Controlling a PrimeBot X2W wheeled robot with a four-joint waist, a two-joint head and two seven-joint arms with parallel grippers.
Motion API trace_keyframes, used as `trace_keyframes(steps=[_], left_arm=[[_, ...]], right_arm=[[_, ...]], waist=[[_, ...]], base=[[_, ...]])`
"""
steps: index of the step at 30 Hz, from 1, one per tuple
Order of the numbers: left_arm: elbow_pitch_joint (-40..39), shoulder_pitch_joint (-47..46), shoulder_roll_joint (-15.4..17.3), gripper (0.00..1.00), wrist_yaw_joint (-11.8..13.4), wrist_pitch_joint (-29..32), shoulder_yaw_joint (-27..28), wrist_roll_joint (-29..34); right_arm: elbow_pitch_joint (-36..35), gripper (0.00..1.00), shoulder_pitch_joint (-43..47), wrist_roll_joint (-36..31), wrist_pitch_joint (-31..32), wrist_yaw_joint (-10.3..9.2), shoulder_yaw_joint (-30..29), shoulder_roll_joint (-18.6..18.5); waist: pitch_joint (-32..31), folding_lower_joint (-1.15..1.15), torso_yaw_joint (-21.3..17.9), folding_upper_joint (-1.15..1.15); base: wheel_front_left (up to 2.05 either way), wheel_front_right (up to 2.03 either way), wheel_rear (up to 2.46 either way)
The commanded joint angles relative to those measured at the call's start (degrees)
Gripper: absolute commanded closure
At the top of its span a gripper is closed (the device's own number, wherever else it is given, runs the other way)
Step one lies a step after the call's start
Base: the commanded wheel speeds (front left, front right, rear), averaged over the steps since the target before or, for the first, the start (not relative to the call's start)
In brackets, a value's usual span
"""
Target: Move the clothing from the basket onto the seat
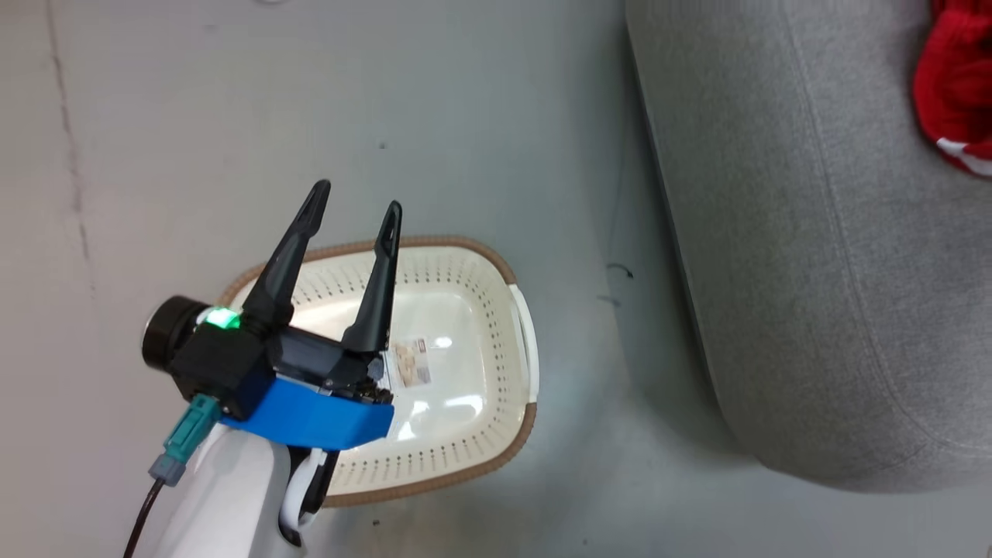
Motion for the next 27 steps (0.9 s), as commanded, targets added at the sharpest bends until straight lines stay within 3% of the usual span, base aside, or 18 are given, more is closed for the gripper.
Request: trace_keyframes(steps=[1,16,27], left_arm=[[0.3,1.0,-0.3,0.00,-0.1,-0.3,0.4,-0.3],[7.9,11.6,-3.8,0.00,-0.1,-0.3,5.7,-1.3],[10.4,16.8,-5.3,0.00,-0.1,-0.3,9.2,-0.7]], right_arm=[[-0.4,0.00,1.4,0.3,-0.5,0.01,0.2,0.1],[-10.2,0.00,20.9,1.9,-0.9,0.01,9.3,8.4],[-22.2,0.00,35.3,7.5,2.1,0.02,17.0,12.2]], waist=[[-3.9,0.00,1.4,0.00],[-22.5,0.00,3.3,0.00],[-29.0,0.00,5.8,0.00]], base=[[0.00,0.00,0.00],[0.00,0.00,0.00],[0.00,0.00,0.00]])
